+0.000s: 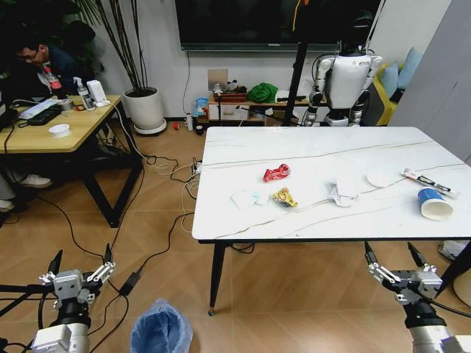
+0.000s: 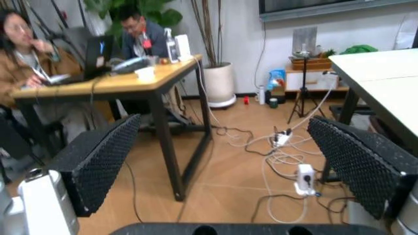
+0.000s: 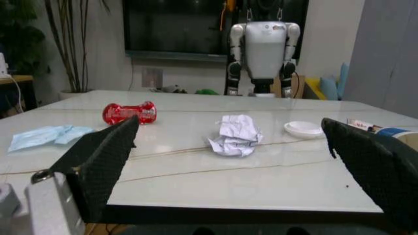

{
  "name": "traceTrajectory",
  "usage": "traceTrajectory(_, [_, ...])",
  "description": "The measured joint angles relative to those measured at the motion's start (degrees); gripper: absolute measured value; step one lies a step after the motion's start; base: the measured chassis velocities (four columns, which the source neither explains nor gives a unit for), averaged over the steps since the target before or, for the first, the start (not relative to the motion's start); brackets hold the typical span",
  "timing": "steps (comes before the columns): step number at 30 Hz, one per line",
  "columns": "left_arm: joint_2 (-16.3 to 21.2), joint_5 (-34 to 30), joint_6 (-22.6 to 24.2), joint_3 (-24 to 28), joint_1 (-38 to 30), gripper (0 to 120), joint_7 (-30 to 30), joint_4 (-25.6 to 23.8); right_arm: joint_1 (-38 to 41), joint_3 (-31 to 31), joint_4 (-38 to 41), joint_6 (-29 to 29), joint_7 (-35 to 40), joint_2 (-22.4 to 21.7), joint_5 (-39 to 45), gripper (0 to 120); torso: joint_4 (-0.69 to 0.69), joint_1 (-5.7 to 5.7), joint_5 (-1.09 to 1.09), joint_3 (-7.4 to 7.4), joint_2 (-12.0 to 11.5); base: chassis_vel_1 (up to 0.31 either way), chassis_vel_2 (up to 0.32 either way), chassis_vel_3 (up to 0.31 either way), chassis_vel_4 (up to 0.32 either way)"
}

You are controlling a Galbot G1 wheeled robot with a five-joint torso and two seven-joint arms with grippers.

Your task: Pick up the trash bin and place the trash from the table into it.

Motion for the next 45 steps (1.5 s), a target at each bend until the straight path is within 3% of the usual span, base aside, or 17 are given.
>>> traceTrajectory(31, [0.1, -1.7, -1.0, 0.8, -1.4, 100, 0.8, 1.1, 0.4, -0.2, -0.2, 0.0, 0.0, 0.5, -0.2, 100, 0.0, -0.05, -0.01, -0.07, -0.1, 0.0, 0.0, 0.0, 0.0])
traceTrajectory(45, [0.6, -1.9, -0.5, 0.6, -2.0, 100, 1.3, 1.0, 0.7, -0.2, -0.5, -0.2, 0.0, 1.0, -0.3, 100, 0.0, -2.07, -0.01, -2.41, -4.5, 0.0, 0.0, 0.0, 0.0])
